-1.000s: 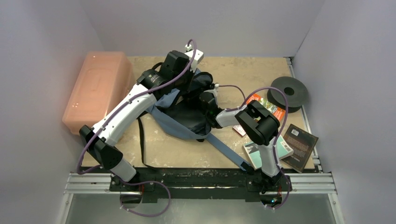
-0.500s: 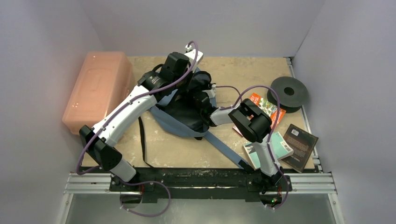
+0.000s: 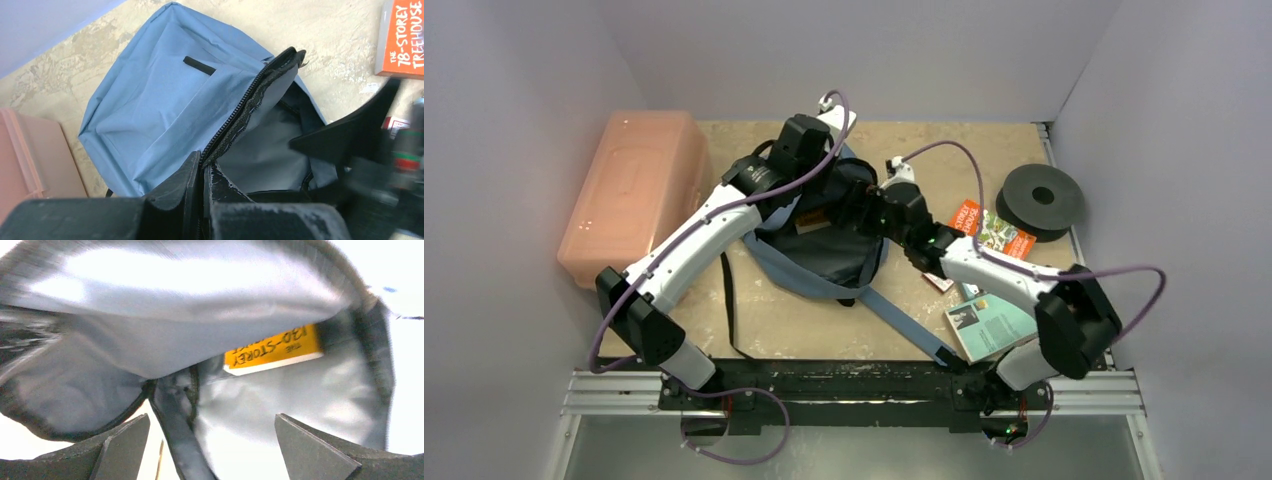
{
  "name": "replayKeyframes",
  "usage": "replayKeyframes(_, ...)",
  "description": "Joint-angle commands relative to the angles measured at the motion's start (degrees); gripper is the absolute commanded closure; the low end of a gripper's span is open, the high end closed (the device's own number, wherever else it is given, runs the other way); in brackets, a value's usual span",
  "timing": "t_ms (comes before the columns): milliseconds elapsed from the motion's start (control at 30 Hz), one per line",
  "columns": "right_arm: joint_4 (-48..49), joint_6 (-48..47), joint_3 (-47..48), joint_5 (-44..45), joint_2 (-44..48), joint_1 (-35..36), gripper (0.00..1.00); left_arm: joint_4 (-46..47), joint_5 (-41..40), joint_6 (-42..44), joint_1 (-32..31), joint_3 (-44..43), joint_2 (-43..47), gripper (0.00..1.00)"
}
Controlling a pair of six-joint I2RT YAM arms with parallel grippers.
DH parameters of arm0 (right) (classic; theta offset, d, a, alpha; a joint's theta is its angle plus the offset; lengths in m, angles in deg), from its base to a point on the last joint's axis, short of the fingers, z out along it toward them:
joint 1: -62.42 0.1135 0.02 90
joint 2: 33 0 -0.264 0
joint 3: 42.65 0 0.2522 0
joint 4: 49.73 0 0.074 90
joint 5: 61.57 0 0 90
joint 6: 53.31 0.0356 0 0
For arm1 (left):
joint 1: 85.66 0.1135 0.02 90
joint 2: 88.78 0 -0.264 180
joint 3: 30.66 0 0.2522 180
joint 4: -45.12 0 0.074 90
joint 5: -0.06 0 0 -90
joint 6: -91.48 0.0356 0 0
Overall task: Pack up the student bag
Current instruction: Place the book in the student bag, then move the book to the center of the board.
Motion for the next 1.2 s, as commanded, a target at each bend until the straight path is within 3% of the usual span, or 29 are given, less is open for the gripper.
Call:
replayKeyframes(0,-19.21,-21.32,-0.96,3.36,9.52,-2.20,0.01,4.29,-0.16,-0.91,0.27,2.74,2.42,1.00)
replayKeyframes(133,-23.74,-24.34,-7.26,21.62,19.67,-5.22,0.01,4.59,-0.69,-1.33,0.32,6.11,2.52,1.00)
replayKeyframes(267,-24.24,-15.89,-12.97,30.68,24.90,-18.86,0.01,4.57,3.91,-3.67,0.30,9.06,1.17,1.00)
replayKeyframes(400,-23.62,-9.41,-14.82,20.78,23.85,-36.64,0.01,4.76,8.82,-7.54,0.32,11.55,0.55,1.00)
replayKeyframes(600,-22.33,-3.58,-17.37,20.62,21.24,-49.49,0.01,3.47,10.64,-9.12,0.29,13.20,0.46,1.00)
replayKeyframes(700,-14.30,-3.84,-21.88,12.48,21.02,-55.16,0.01,3.82,12.32,-9.97,0.33,14.03,0.46,1.00)
replayKeyframes(1000,-10.09,-6.00,-20.74,9.80,10.68,-56.79,0.01,3.80,15.77,-11.41,0.31,12.93,0.66,1.00)
replayKeyframes(1167,-3.63,-8.20,-21.12,-5.63,7.61,-53.97,0.05,3.98,16.03,-11.75,0.28,13.42,1.55,0.94)
